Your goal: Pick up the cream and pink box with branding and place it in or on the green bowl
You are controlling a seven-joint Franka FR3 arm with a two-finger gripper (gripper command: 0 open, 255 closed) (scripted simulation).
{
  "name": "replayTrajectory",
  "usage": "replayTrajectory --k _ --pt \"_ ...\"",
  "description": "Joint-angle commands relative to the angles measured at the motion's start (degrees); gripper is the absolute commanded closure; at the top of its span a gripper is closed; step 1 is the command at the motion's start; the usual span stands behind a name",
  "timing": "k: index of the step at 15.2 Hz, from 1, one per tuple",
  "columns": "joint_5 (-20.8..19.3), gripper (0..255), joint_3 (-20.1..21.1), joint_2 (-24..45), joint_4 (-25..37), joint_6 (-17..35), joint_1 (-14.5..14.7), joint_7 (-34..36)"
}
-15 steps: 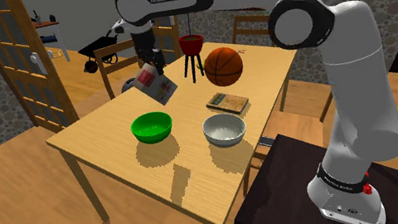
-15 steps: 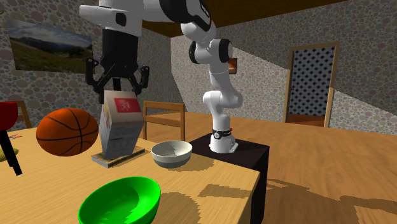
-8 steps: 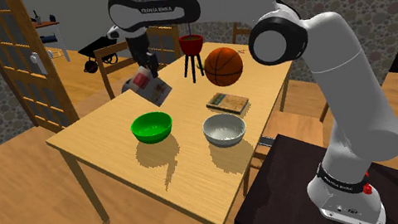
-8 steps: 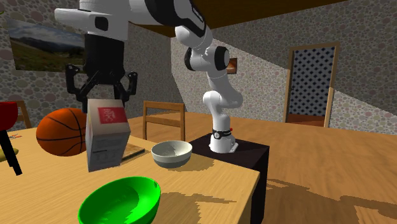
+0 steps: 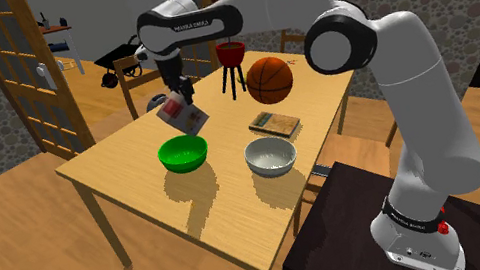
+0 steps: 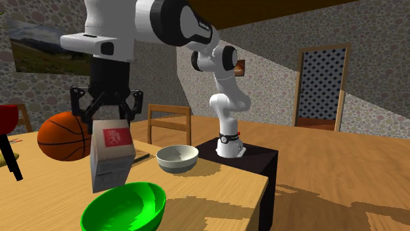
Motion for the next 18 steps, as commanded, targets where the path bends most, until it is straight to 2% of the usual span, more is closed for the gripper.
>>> replayTrajectory --k 1,9,17,18 --pt "-0.06 255 0.02 -0.27 -2.09 1.92 0.02 0.33" --pt "-0.31 255 0.04 -0.27 -8.70 8.44 -0.01 1.42" --pt "-0.32 255 0.07 -0.27 -8.69 8.44 -0.02 1.43" --pt "-0.35 0 0.10 -0.36 -8.95 8.58 0.11 1.61"
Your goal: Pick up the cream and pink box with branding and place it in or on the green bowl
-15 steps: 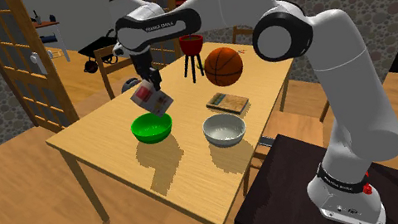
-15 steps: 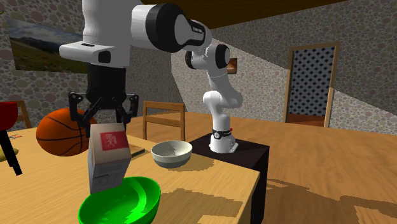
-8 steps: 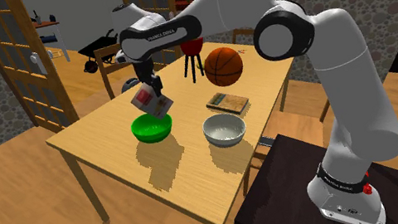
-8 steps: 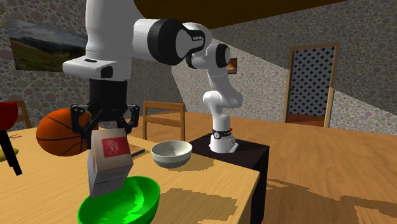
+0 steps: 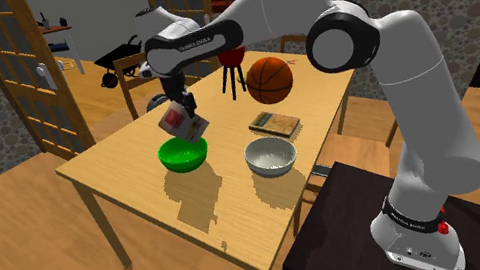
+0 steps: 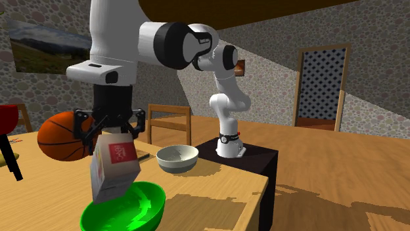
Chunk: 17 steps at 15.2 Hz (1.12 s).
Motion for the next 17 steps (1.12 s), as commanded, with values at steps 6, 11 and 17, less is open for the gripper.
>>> replayTrajectory --k 6,11,17 --pt "0.07 0 -0.03 0.39 1.82 -2.10 0.02 -0.22" --pt "0.19 0 0.08 0.57 7.38 -7.52 0.51 -0.52" --pt "0.19 0 0.08 0.60 7.42 -7.54 0.51 -0.53"
